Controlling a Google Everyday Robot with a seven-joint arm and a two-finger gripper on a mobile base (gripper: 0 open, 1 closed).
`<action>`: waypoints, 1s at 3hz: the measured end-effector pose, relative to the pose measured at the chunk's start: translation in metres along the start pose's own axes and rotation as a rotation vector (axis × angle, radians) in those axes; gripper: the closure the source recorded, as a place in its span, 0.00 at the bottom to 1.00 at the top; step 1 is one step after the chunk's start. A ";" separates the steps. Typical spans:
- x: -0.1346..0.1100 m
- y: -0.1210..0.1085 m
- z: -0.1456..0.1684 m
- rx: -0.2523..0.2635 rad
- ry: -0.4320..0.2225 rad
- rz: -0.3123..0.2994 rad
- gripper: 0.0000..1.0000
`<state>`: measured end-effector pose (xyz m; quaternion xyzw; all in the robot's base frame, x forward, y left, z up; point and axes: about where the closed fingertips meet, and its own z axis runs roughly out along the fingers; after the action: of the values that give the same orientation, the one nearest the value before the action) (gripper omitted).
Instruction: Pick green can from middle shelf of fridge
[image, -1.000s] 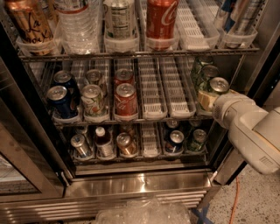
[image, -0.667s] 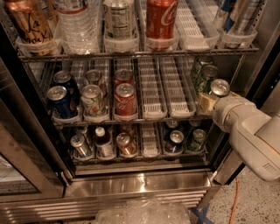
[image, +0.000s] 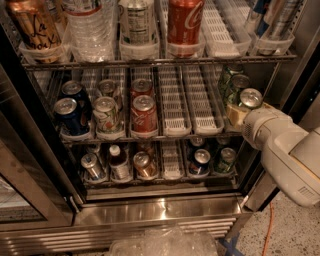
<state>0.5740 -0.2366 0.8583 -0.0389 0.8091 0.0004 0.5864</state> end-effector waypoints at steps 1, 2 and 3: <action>0.004 0.017 -0.025 -0.035 -0.015 -0.024 1.00; 0.005 0.018 -0.025 -0.038 -0.013 -0.021 1.00; 0.006 0.022 -0.032 -0.041 -0.004 -0.041 1.00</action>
Offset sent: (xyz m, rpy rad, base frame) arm -0.0508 0.0233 -0.0080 -0.0047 0.0168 0.0807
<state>0.5402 -0.2168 0.8616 -0.0676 0.8067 0.0051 0.5870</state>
